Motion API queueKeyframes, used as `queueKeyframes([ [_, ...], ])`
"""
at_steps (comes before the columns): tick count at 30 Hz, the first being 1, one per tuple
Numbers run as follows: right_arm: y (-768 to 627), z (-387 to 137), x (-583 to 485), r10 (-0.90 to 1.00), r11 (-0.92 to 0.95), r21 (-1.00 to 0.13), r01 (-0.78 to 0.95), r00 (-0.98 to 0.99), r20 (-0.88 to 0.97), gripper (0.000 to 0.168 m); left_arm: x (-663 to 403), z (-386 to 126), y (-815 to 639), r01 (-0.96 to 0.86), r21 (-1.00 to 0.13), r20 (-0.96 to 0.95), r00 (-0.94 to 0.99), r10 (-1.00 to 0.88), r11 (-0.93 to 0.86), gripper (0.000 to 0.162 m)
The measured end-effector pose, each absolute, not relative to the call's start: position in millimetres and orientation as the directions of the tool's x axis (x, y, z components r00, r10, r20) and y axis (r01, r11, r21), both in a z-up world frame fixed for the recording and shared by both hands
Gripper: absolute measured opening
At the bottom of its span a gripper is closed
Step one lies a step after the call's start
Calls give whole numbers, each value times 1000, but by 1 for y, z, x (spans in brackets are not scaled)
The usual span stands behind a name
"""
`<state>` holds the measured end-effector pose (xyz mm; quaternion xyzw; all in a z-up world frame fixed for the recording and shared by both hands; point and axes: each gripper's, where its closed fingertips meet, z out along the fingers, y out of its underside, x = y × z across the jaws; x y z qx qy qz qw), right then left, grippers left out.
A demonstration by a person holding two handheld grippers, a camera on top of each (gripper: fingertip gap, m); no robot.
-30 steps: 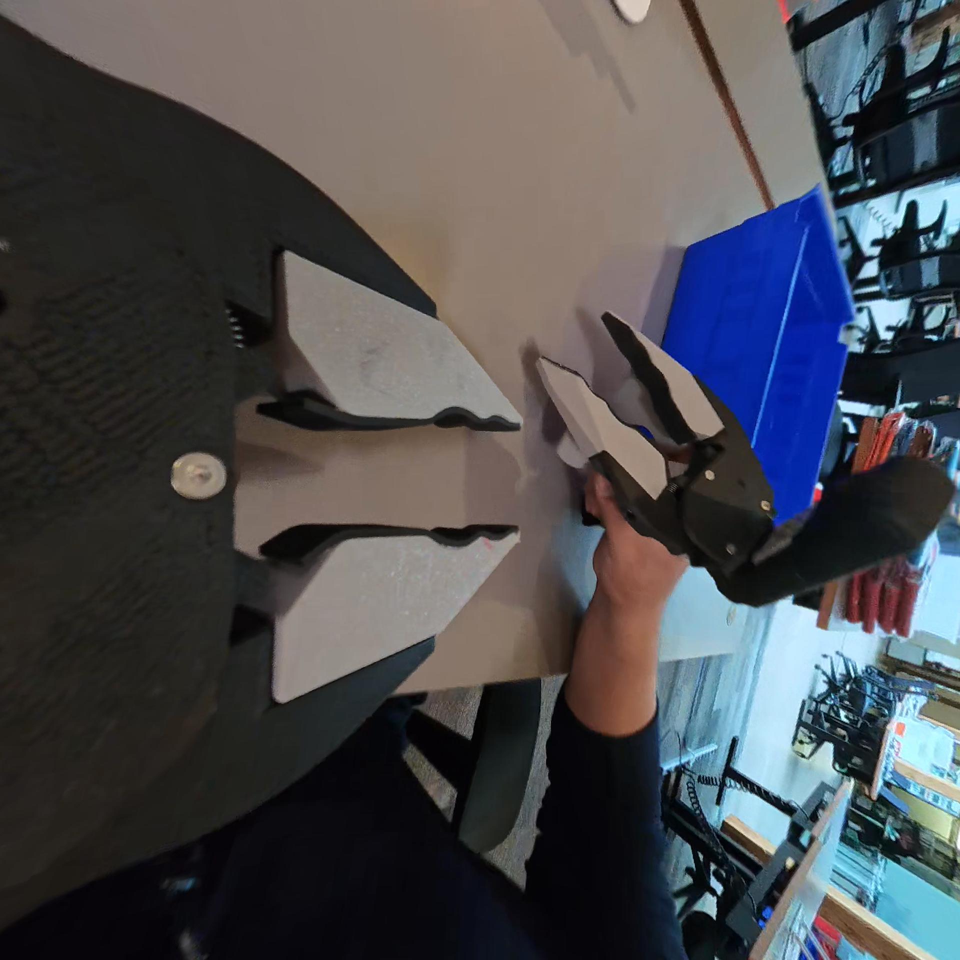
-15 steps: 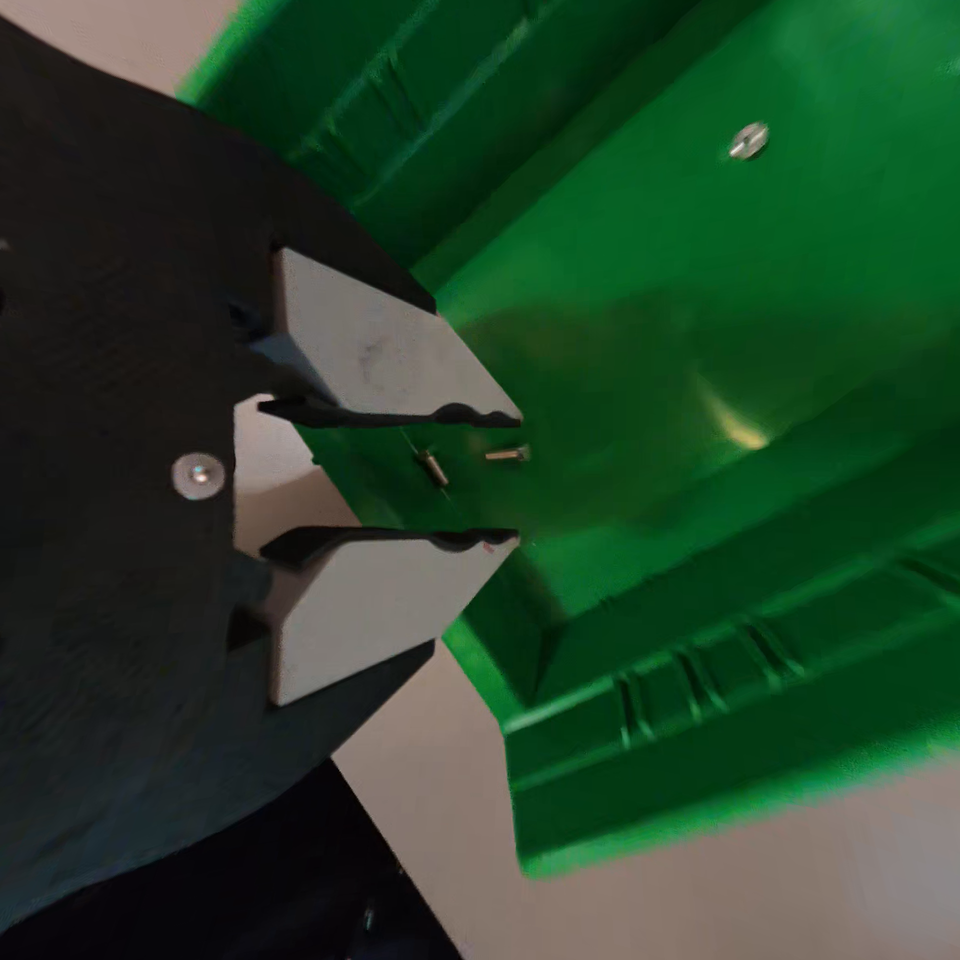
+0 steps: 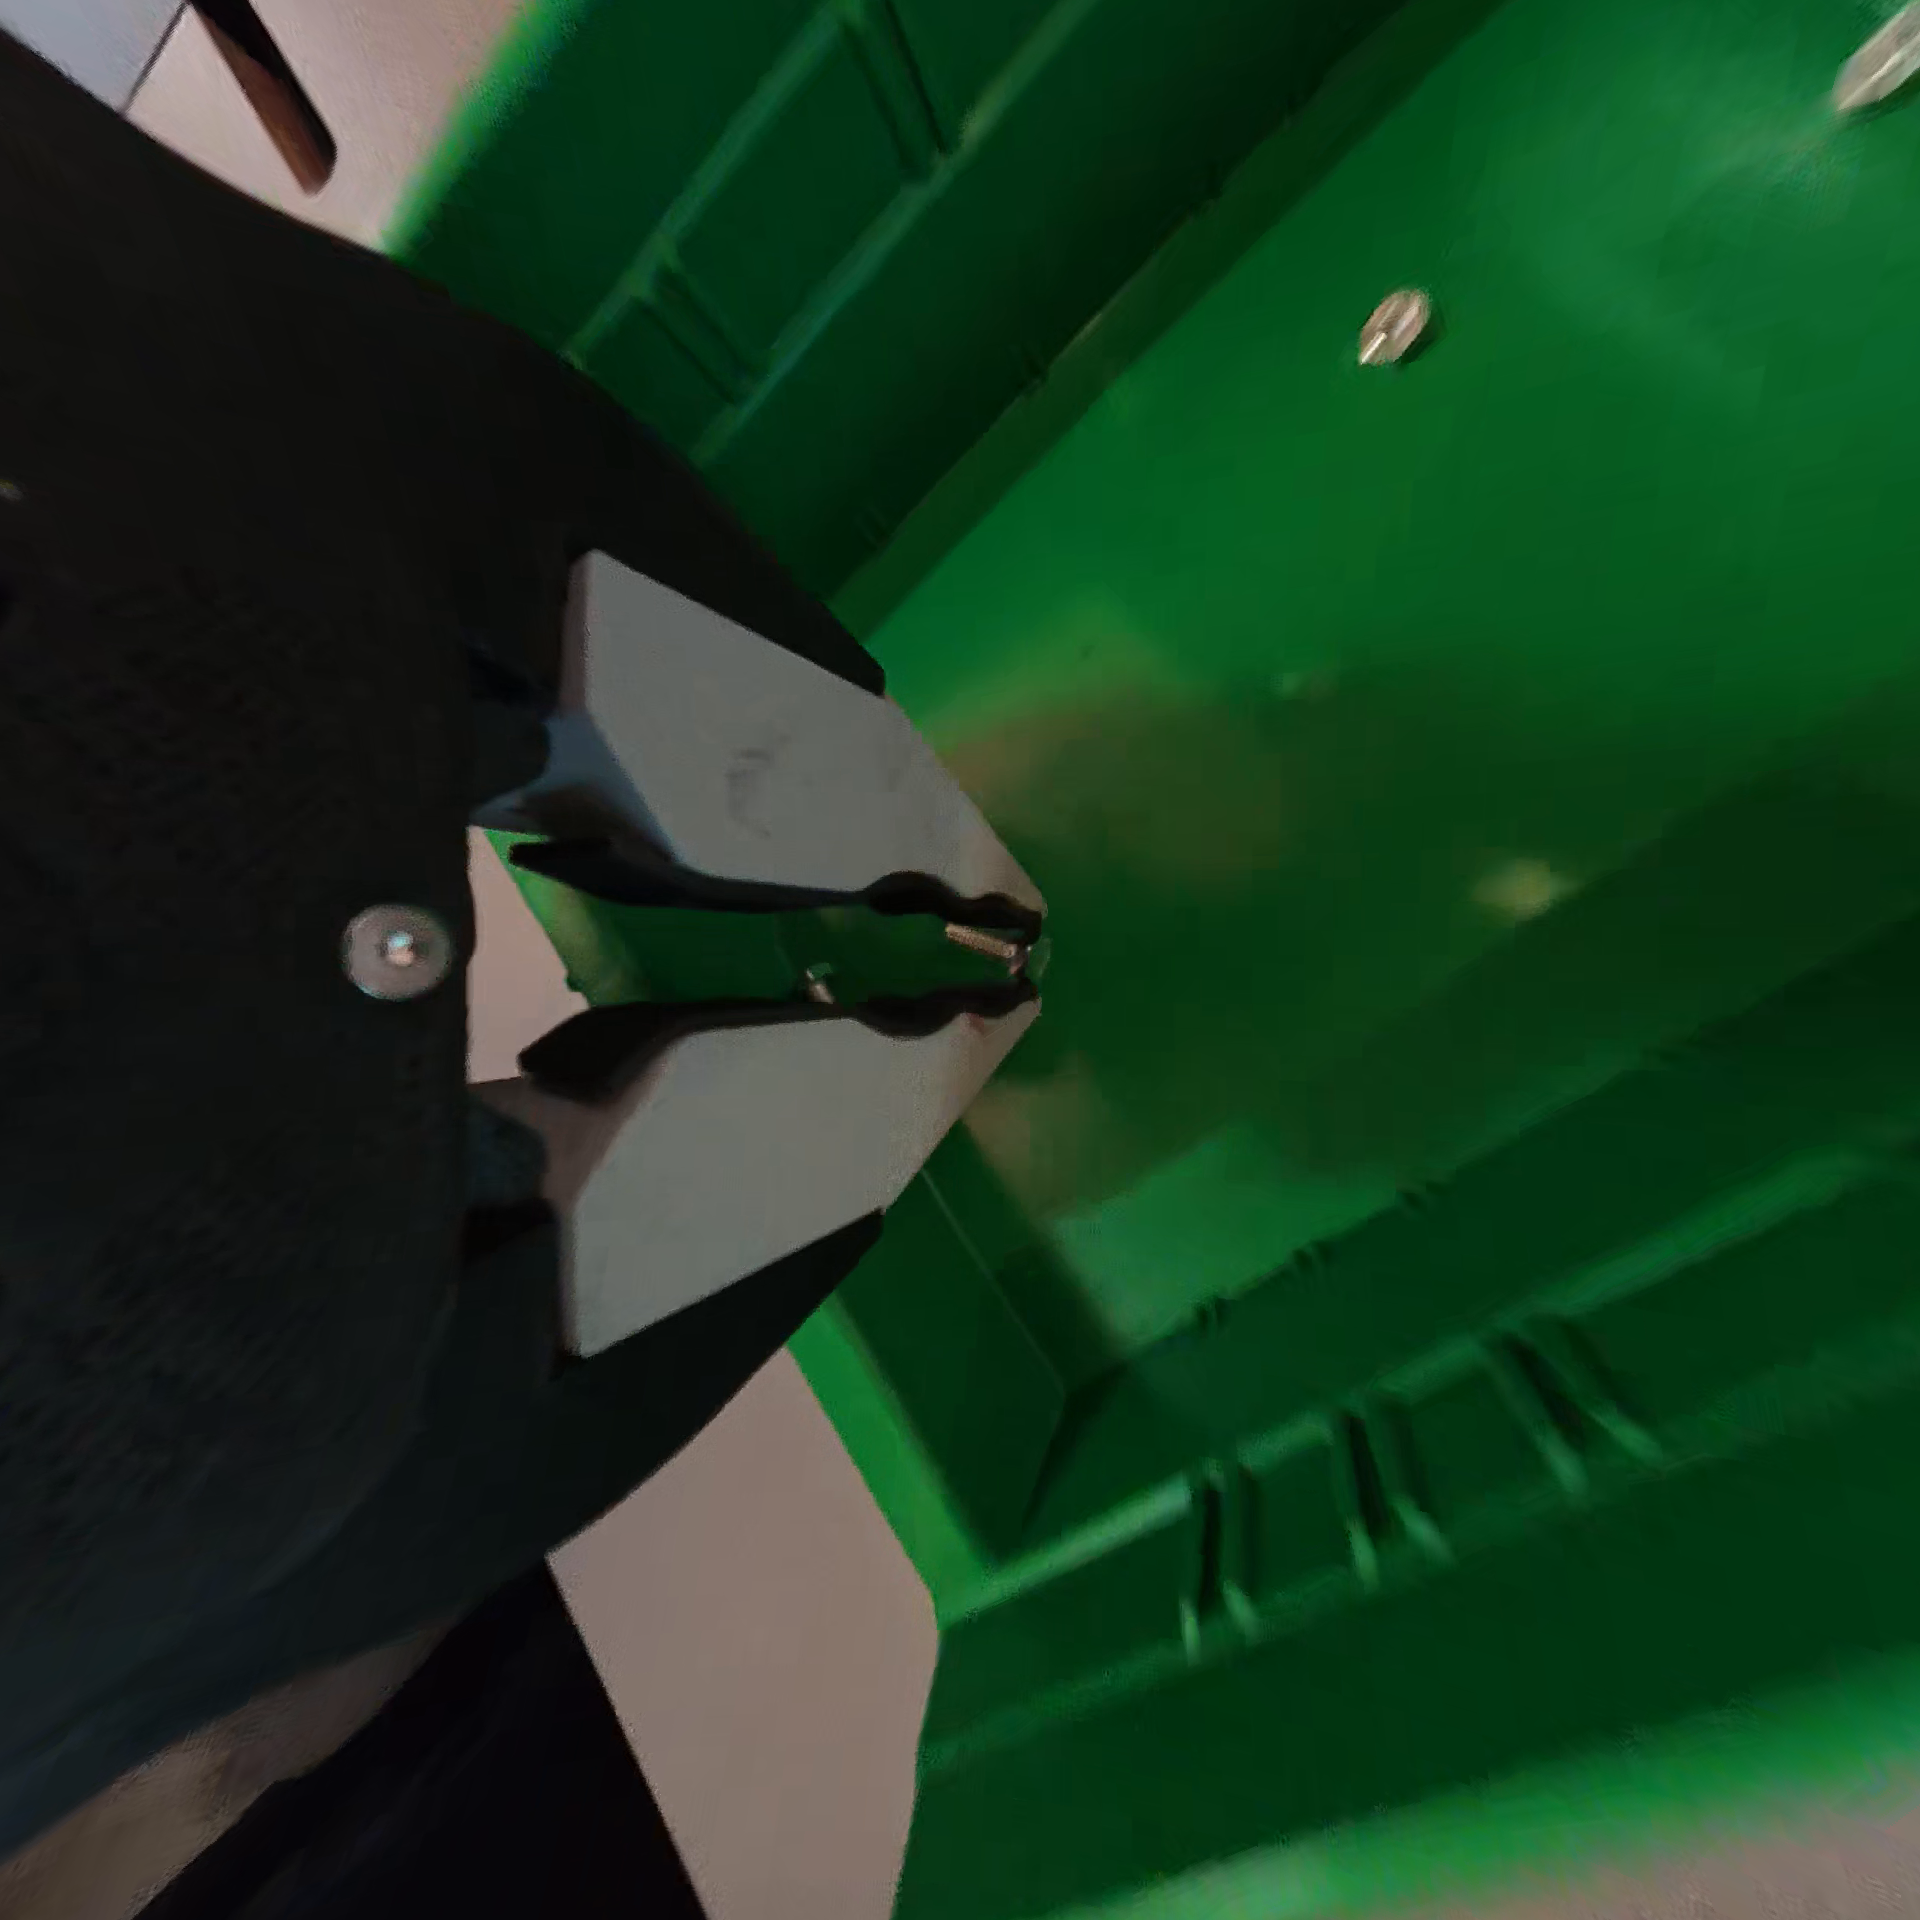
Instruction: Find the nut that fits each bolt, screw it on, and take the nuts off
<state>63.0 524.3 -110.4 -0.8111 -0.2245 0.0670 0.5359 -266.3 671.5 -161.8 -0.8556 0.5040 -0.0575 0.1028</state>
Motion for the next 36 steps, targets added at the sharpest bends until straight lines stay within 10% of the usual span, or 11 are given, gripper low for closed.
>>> queueKeyframes([
  [8, 520, -102, 55, 489, -302, -912, 279, 866, 103, 53, -120, -26, 570, -624, -780, -1, 75, -997, -46, 8],
  [21, 515, -124, 59, 529, -395, -870, 295, 847, 48, 50, 0, -187, 460, -746, -579, -16, -392, -920, 329, 9],
  [36, 472, -161, -6, 767, -464, -759, 457, 636, -85, 31, -68, -160, 466, -697, -715, 68, -157, -985, 62, 28],
])
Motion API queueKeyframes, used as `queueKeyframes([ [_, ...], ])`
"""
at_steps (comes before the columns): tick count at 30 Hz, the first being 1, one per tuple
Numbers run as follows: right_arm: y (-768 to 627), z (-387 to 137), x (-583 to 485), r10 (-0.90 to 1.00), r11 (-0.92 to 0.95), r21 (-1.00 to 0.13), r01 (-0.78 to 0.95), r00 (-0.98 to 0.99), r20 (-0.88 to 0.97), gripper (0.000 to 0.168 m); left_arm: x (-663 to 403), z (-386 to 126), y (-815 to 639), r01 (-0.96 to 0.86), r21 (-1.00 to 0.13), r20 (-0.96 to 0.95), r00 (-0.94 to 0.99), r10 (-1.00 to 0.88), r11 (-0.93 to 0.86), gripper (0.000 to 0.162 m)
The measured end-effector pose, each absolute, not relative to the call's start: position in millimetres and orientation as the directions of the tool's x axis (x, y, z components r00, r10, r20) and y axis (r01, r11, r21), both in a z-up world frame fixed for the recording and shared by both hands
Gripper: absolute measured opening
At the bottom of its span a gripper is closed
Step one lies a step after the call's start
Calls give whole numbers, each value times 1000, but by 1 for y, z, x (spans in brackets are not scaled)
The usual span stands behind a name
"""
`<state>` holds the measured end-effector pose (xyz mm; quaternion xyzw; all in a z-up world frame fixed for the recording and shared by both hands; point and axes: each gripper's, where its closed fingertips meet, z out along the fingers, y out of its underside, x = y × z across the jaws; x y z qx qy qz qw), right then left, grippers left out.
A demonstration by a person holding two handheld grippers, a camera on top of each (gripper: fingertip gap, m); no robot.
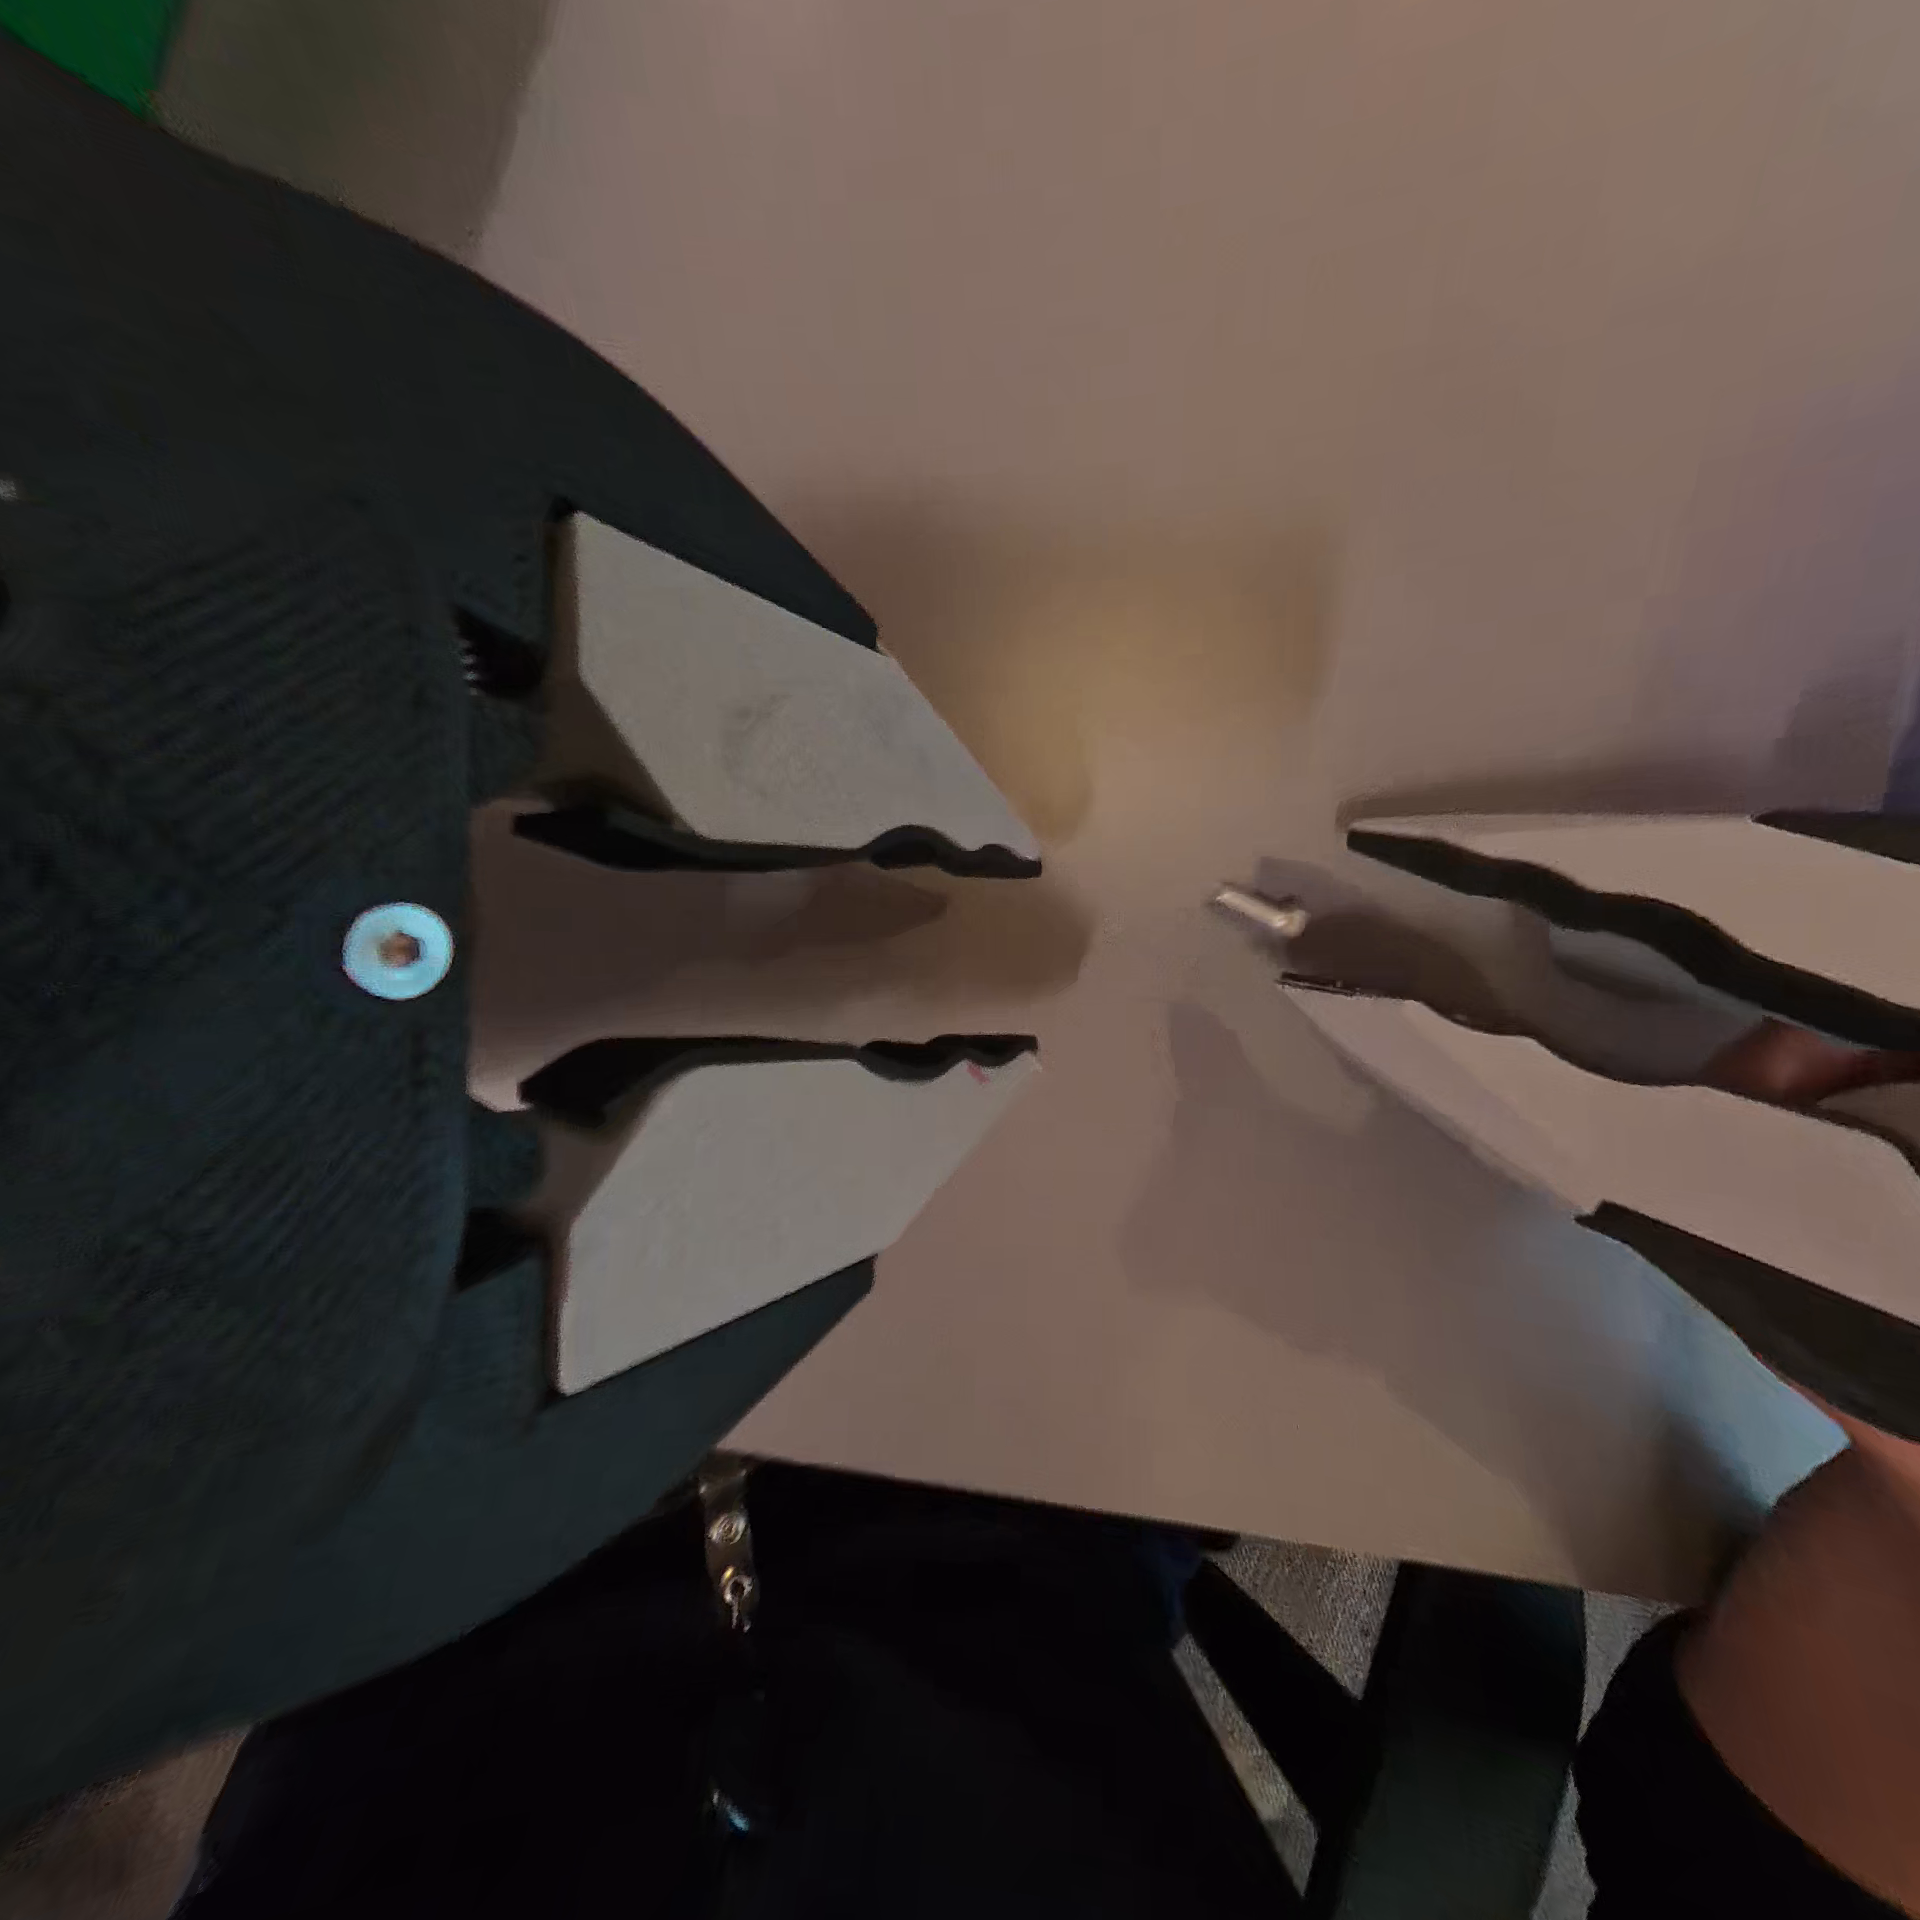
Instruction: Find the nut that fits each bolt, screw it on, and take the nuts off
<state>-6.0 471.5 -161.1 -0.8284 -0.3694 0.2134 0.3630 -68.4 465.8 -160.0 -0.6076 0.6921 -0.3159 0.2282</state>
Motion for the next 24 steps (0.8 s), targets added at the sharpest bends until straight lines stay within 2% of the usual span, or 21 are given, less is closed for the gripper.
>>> queueKeyframes([
  [2, 472, -178, -11, 781, -451, -701, 553, 624, -11, 27, -82, -171, 464, -701, -713, 79, -123, -989, 30, 28],
  [4, 473, -181, -12, 794, -415, -692, 591, 606, 42, 5, -89, -180, 466, -699, -715, 91, -99, -991, 4, 28],
  [7, 472, -178, -13, 798, -410, -706, 578, 602, 29, 3, -84, -178, 464, -659, -751, 146, -89, -985, -51, 28],
  [11, 475, -149, -22, 809, -382, -824, 418, 582, -81, 3, -58, -161, 472, -564, -825, 95, -98, -991, -23, 27],
  [16, 470, -124, -20, 832, -341, -884, 319, 540, -126, 3, -27, -127, 472, -384, -923, 38, -157, -987, 26, 9],
  [18, 469, -116, -17, 837, -315, -900, 300, 536, -114, 3, -23, -119, 462, -344, -939, 73, -223, -972, 9, 6],
  [21, 464, -105, -20, 852, -292, -918, 268, 509, -122, 3, -20, -121, 460, -357, -934, 99, -238, -966, -8, 12],
  [24, 460, -102, -22, 864, -265, -922, 281, 495, -97, 3, -21, -114, 457, -328, -944, 115, -266, -957, -22, 9],
])
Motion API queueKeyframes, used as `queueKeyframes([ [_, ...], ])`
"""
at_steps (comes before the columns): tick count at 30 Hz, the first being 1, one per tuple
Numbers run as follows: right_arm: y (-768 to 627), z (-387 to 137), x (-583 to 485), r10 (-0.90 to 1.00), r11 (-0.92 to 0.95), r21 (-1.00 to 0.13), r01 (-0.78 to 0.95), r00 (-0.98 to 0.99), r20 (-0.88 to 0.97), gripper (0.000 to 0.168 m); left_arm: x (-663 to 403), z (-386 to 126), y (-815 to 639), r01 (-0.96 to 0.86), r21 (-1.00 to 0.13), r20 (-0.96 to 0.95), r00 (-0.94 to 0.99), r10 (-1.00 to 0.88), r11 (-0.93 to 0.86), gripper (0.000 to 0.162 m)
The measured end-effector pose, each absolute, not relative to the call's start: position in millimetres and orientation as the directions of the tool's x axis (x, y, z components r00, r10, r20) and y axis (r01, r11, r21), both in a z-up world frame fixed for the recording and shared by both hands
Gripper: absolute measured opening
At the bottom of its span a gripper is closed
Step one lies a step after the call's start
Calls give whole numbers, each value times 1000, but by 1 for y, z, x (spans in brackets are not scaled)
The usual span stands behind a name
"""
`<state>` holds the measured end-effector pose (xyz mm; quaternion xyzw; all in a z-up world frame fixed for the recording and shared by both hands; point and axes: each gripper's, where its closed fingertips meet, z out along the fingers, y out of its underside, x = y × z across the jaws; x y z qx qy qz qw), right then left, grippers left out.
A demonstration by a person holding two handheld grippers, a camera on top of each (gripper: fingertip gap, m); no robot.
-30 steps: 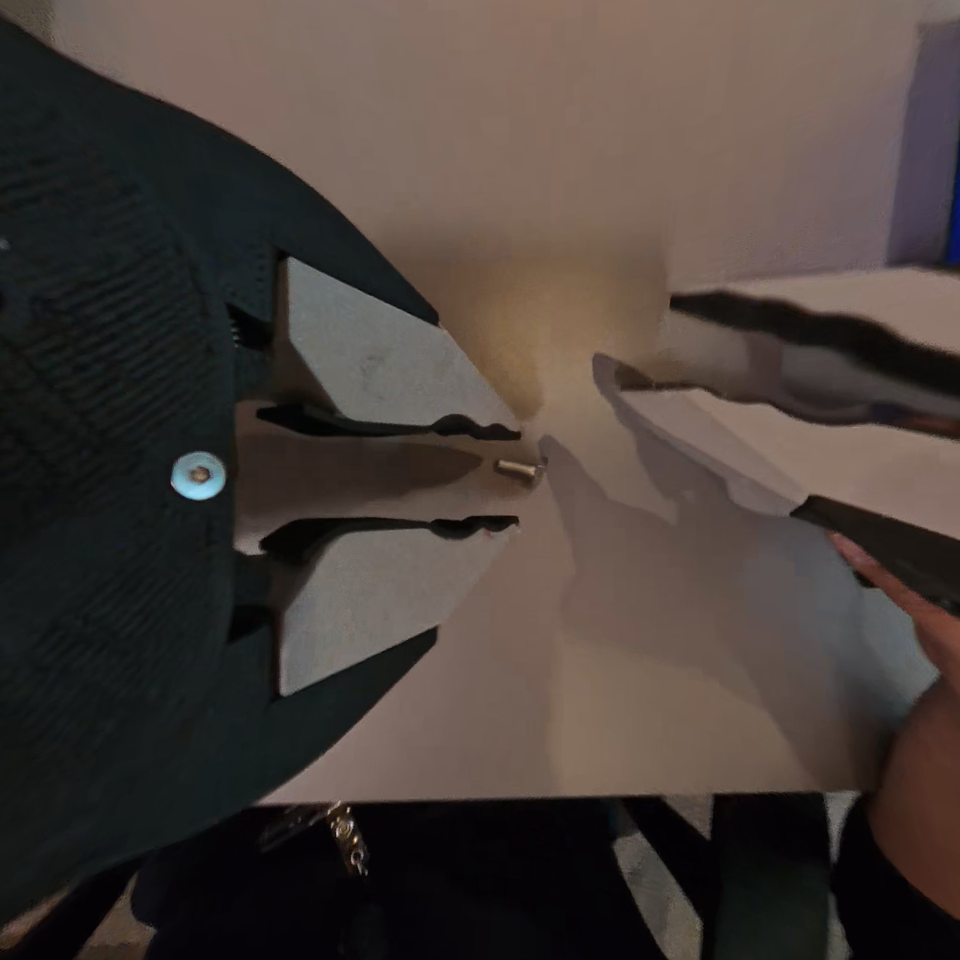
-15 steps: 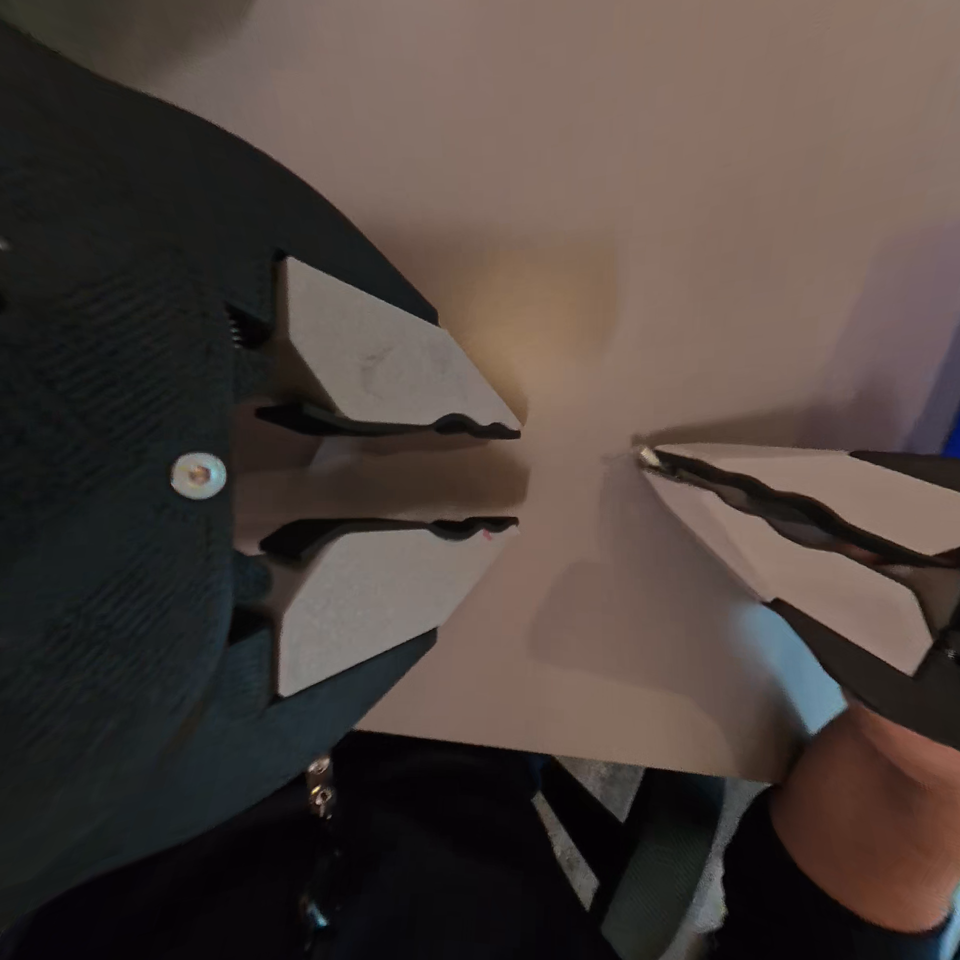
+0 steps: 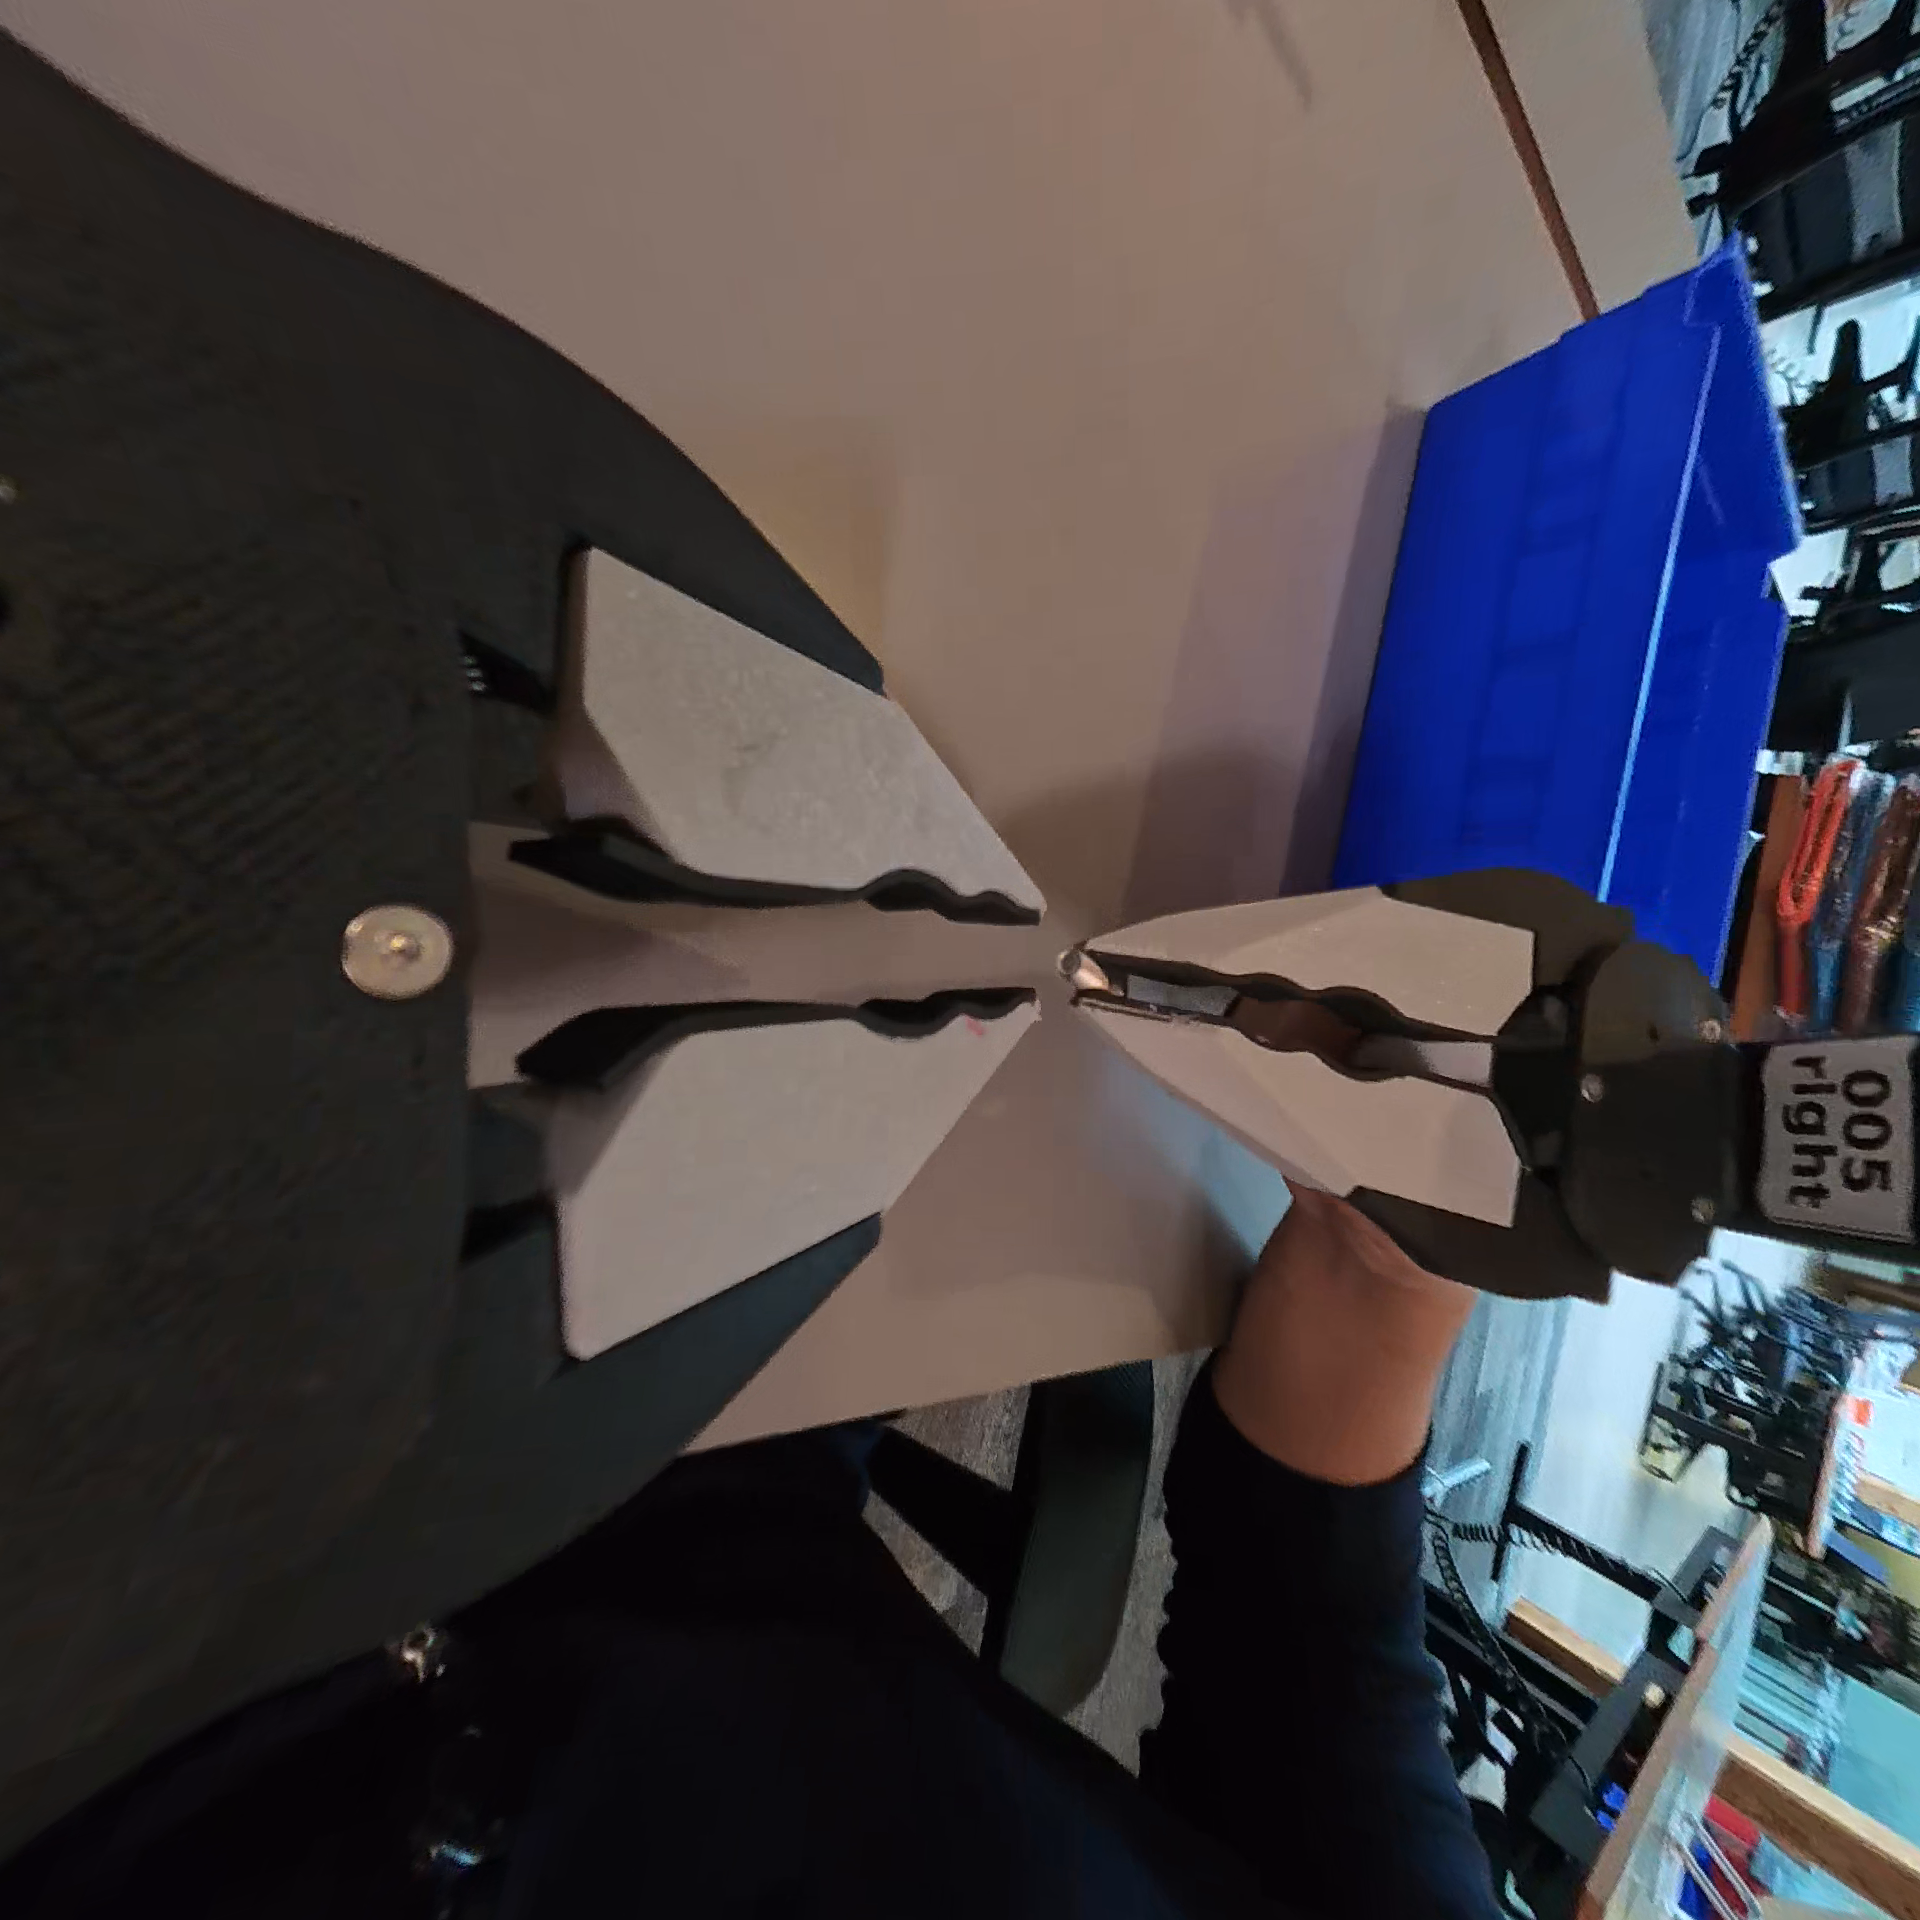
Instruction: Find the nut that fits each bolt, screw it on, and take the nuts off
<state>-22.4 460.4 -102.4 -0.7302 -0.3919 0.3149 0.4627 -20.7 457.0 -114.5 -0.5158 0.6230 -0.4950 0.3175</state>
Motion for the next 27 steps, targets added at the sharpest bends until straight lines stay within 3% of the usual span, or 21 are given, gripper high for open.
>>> queueKeyframes([
  [12, 454, -103, -29, 874, -228, -930, 288, 481, -65, 3, -23, -104, 450, -282, -955, 183, -318, -930, -92, 3],
  [22, 457, -113, -29, 868, -278, -921, 271, 482, -120, 3, -20, -107, 453, -350, -937, 97, -302, -948, 16, 3],
  [27, 466, -136, -25, 846, -282, -883, 377, 531, -43, 3, -15, -127, 461, -455, -887, 62, -283, -957, 77, 3],
])
